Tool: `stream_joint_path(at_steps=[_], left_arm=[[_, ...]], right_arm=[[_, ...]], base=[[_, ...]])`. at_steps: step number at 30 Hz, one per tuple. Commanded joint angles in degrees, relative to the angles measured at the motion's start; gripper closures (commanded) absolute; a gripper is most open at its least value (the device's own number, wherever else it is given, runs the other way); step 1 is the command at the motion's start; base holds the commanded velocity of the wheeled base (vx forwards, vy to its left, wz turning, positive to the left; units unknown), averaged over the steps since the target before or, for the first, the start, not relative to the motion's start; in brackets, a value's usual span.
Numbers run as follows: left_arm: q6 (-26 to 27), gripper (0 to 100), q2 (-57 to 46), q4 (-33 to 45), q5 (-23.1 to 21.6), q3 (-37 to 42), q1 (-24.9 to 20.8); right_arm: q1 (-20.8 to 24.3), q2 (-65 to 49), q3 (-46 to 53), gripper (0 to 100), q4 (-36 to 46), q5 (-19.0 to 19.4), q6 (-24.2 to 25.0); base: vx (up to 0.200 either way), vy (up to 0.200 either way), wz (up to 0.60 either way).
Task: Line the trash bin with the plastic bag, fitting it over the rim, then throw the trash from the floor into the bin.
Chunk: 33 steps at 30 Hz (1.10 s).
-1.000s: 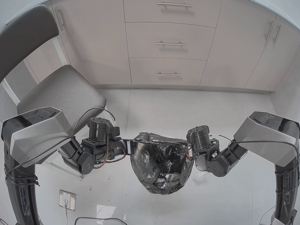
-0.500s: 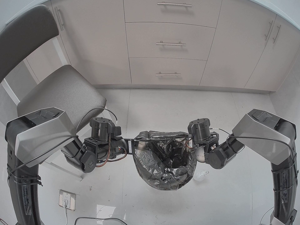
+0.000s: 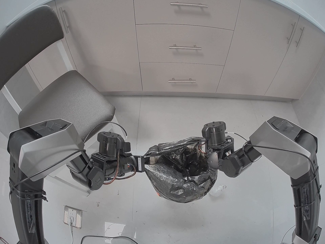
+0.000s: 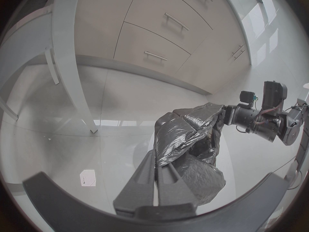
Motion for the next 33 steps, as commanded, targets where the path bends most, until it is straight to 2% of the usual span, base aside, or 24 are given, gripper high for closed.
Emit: stream_joint_path(at_steps=[1, 8, 14, 22, 27, 33], left_arm=[[0.2, 100, 1.7, -0.2, 0.0, 0.2, 0.1], [0.2, 100, 3.4, -0.2, 0.0, -0.5, 0.1], [0.2, 100, 4.9, -0.2, 0.0, -2.2, 0.0], [0.1, 100, 6.4, 2.0, 0.1, -6.1, 0.1], [0.1, 100, 6.7, 2.9, 2.8, -7.2, -0.1], [0.1, 100, 6.9, 2.9, 3.1, -7.3, 0.0]], right_arm=[[0.0, 2.9, -2.2, 0, -0.3, 0.9, 0.3], [-0.3, 5.8, -5.5, 0, -1.9, 4.6, 0.5], [-1.4, 9.3, -11.2, 0, -2.6, 5.0, -0.1], [-1.5, 11.4, -14.6, 0, -1.7, 7.5, -0.2], [-1.5, 13.1, -16.4, 0, -1.7, 7.8, -0.2], [-2.0, 13.8, -18.4, 0, -1.7, 7.8, -0.6]], base=[[0.000, 0.000, 0.00], [0.000, 0.000, 0.00], [0.000, 0.000, 0.00], [0.000, 0.000, 0.00], [0.000, 0.000, 0.00], [0.000, 0.000, 0.00]])
